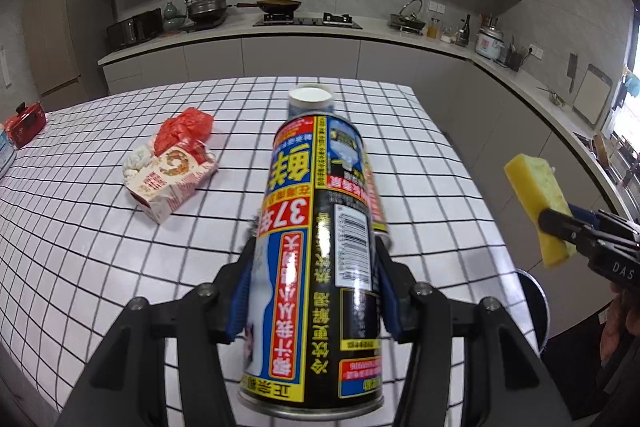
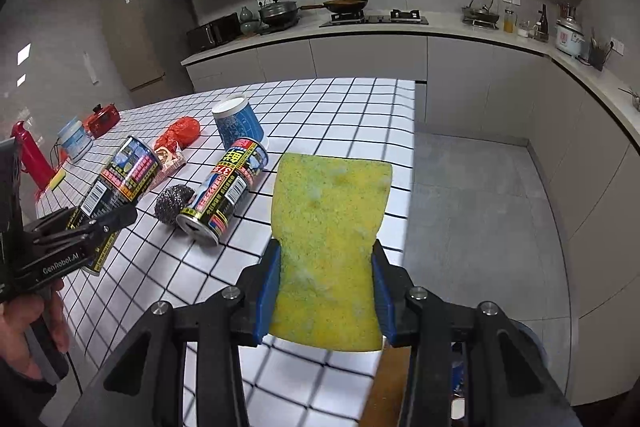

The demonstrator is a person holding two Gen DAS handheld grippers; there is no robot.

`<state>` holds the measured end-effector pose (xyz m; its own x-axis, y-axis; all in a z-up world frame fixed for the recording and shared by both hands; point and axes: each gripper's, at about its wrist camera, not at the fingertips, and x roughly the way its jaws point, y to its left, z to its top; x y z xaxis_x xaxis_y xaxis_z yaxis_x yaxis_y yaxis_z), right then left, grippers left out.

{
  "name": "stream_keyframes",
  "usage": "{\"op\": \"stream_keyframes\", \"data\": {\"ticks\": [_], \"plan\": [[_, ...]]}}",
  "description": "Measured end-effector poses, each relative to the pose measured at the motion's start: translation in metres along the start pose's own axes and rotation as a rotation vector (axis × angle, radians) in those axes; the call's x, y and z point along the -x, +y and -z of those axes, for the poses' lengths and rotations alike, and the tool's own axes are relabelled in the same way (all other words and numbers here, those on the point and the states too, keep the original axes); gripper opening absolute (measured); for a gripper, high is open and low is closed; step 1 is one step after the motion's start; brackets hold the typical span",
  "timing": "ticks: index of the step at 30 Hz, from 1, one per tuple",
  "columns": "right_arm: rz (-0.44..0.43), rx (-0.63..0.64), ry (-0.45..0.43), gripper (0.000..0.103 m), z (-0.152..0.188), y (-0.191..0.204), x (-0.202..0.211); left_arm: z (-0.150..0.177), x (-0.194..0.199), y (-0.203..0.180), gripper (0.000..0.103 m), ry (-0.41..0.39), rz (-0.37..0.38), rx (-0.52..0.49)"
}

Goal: Collect trash
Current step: 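Lift the printed can and yellow sponge and carry both over the black bin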

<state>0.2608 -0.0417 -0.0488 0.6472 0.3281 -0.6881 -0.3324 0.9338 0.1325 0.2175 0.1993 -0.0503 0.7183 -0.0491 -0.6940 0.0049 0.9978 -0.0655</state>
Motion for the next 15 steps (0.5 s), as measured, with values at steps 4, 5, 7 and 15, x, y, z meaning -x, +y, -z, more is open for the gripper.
{"op": "stream_keyframes", "data": {"ticks": [4, 5, 7, 15], "plan": [[0.008, -0.009, -0.016, 0.044, 0.009, -0.020, 0.023, 0.009, 0.008, -0.030, 0.054, -0.001, 0.028, -0.016], [0.013, -0.011, -0.019, 0.044, 0.011, -0.027, 0.030, 0.010, 0.010, -0.038, 0.054, 0.000, 0.033, -0.020], [0.024, -0.016, -0.025, 0.044, 0.016, -0.038, 0.042, 0.015, 0.013, -0.055, 0.054, 0.001, 0.047, -0.030], [0.091, -0.062, -0.044, 0.044, 0.040, -0.095, 0.085, 0.026, 0.019, -0.122, 0.054, 0.002, 0.105, -0.073]]}}
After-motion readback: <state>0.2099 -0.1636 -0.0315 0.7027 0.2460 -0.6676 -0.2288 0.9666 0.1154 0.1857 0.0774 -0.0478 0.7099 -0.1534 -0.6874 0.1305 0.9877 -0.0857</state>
